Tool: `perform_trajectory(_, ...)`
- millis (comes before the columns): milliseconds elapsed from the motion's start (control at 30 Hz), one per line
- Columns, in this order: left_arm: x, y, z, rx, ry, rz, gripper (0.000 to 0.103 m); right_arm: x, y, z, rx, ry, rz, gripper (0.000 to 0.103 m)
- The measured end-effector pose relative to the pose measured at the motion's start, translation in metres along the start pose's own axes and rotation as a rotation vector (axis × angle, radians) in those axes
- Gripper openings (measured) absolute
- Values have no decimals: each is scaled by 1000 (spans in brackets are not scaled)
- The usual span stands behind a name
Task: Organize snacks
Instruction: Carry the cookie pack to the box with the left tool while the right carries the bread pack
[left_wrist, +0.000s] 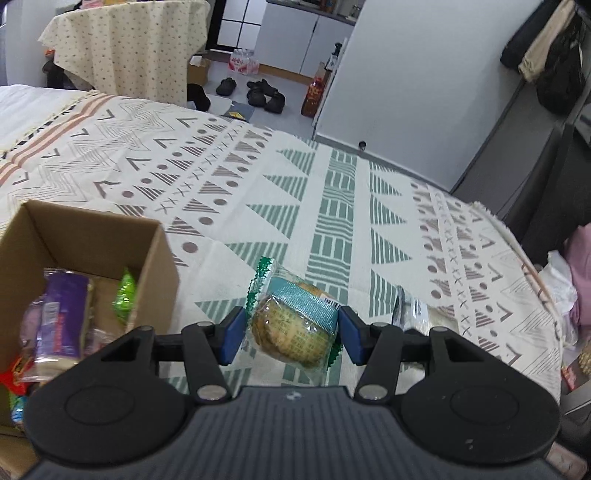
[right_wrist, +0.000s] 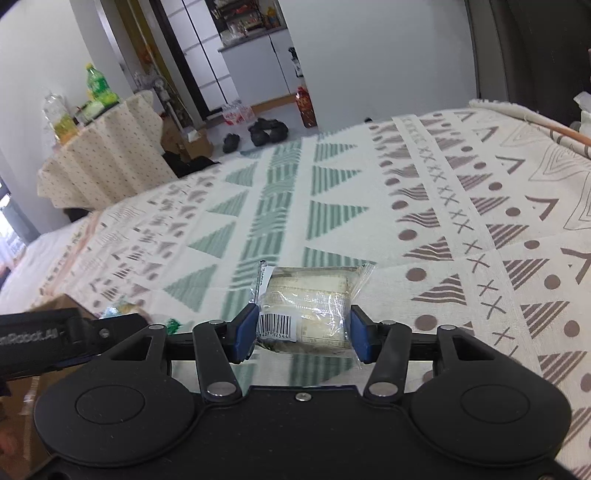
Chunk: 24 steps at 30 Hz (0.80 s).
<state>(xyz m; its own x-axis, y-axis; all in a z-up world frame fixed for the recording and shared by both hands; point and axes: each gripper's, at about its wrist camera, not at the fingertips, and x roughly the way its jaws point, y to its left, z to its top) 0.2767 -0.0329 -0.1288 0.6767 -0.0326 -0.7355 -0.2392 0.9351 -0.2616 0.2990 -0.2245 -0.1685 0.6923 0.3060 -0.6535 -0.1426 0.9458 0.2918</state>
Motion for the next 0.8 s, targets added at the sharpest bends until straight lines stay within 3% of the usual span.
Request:
perform_trajectory(367, -40, 26, 19, -56, -67, -37, 54, -42, 38, 0, -4, -29, 37, 51)
perform_trajectory(800, -75, 99, 36, -193, -106, -27, 54, -62, 108, -1, -79, -54, 94, 51)
